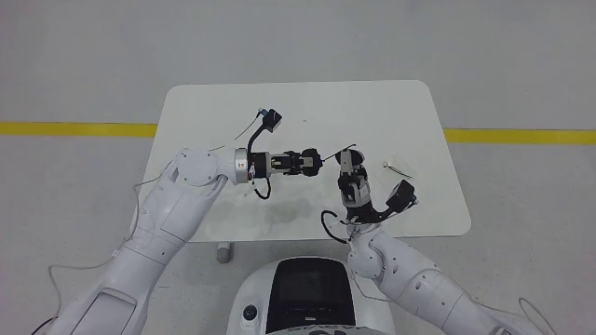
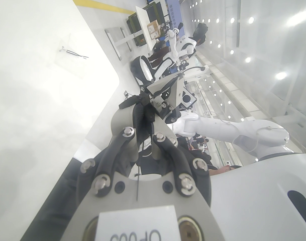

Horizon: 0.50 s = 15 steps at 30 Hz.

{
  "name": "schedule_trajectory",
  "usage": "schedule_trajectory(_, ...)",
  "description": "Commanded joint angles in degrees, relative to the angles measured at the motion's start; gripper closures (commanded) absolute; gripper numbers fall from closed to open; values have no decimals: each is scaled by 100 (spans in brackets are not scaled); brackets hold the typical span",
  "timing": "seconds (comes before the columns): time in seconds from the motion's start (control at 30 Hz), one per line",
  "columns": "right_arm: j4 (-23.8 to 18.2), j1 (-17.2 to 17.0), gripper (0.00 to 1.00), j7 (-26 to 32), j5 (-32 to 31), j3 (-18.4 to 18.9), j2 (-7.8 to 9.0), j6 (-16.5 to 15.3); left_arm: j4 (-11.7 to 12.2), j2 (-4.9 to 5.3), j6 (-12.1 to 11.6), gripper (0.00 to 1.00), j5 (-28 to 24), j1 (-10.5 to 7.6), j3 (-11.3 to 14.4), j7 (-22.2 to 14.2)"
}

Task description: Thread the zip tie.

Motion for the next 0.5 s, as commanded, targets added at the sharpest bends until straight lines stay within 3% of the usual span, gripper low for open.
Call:
schedule_trajectory(0.0, -3, 5, 100, 13, 6, -9, 8, 0, 0, 0, 0, 100, 0, 0, 0, 0)
schedule_trajectory(0.47, 29, 34, 100, 20, 52, -67, 33, 0, 0, 0, 0, 100, 0, 0, 0, 0)
